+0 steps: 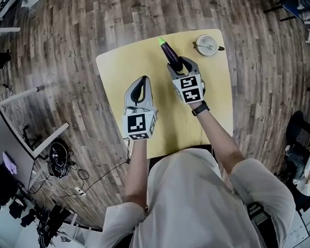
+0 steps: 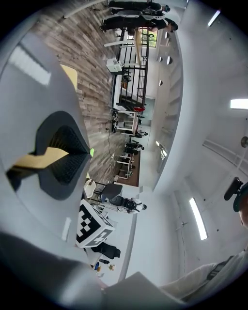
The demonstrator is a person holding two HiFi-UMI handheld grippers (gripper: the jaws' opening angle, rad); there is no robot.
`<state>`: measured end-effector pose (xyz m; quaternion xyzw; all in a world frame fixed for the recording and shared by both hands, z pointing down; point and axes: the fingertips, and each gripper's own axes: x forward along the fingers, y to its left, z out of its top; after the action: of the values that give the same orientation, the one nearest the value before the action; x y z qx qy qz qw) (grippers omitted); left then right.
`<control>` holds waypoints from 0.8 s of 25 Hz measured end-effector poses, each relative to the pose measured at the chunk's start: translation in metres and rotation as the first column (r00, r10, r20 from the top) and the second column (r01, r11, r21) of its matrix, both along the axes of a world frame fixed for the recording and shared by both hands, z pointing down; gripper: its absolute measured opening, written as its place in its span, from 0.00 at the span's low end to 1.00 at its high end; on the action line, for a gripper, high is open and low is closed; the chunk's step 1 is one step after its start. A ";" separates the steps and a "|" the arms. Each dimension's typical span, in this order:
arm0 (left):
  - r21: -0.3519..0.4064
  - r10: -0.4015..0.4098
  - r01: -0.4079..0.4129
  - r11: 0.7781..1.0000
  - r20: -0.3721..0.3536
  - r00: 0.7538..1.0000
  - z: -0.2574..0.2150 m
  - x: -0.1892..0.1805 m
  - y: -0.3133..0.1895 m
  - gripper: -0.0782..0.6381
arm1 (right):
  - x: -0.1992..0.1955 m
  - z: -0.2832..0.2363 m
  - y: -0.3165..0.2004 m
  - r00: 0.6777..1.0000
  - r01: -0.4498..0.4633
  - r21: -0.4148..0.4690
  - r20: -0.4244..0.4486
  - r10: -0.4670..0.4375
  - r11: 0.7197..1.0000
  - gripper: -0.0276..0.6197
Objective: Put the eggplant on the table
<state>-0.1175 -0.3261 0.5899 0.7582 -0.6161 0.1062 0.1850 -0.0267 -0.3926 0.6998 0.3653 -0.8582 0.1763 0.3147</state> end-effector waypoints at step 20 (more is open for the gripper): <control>-0.063 -0.058 0.057 0.996 -0.027 0.998 0.024 -0.008 0.016 0.12 | 0.002 0.049 0.011 0.982 0.032 -0.151 -0.177 -0.058 0.988 0.38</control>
<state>-0.1255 -0.3102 0.6135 0.7354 -0.6314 0.1093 0.2204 -0.0243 -0.3820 0.7490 0.3361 -0.8187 0.1981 0.4214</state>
